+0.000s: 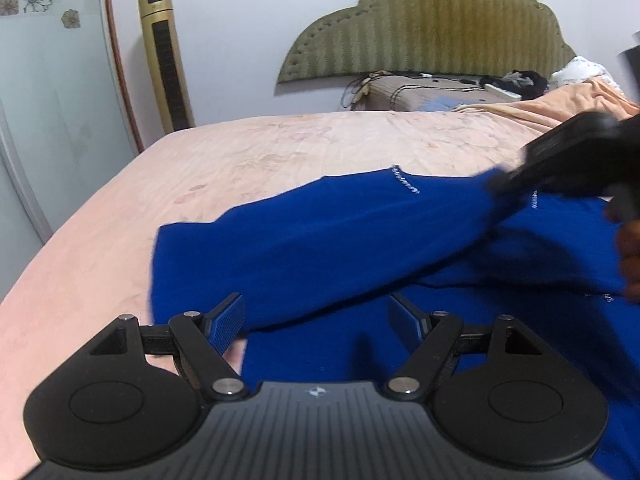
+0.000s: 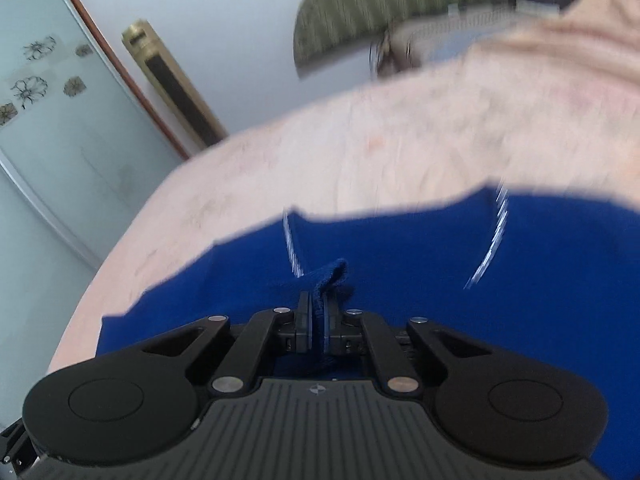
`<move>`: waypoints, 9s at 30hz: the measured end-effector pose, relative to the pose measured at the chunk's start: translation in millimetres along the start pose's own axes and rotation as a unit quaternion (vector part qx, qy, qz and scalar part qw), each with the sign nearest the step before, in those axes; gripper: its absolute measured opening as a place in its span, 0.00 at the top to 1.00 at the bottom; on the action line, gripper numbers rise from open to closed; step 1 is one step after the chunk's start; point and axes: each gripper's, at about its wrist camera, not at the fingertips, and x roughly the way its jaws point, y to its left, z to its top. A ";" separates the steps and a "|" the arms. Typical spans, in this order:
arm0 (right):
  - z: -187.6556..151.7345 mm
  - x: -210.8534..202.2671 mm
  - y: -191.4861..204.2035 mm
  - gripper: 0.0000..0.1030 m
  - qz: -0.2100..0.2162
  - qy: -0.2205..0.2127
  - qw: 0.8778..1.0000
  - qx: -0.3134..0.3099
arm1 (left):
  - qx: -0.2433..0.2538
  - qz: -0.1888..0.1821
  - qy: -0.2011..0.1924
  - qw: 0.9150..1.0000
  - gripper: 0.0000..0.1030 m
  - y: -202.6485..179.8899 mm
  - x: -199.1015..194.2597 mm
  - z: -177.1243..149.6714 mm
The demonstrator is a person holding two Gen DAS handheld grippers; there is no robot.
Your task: Fold small clothes
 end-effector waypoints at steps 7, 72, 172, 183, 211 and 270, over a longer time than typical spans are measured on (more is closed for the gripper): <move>11.1 -69.4 -27.6 0.92 -0.066 -0.086 0.994 -0.023 | -0.018 0.005 0.001 1.000 0.24 9.6 -1.9 0.2; -169.0 -132.8 -25.1 0.00 -0.226 -0.005 0.967 -0.117 | -0.026 -0.067 0.034 0.997 0.23 -27.0 -47.4 -61.9; -240.2 -240.9 23.9 0.00 -0.121 0.044 0.980 -0.154 | -0.019 -0.032 0.060 0.998 0.16 12.5 -125.7 -104.0; -233.1 -252.4 12.4 0.00 -0.055 0.044 0.993 -0.094 | -0.005 0.001 0.062 0.998 0.16 13.6 -129.2 -107.4; -239.7 -279.2 -6.9 0.00 -0.032 0.054 0.993 -0.102 | 0.055 0.023 0.078 0.995 0.16 57.1 -158.2 -111.5; -214.1 -309.8 -65.1 0.39 -0.005 0.064 0.998 0.023 | -0.032 -0.130 0.119 0.984 0.95 47.9 -108.9 -83.9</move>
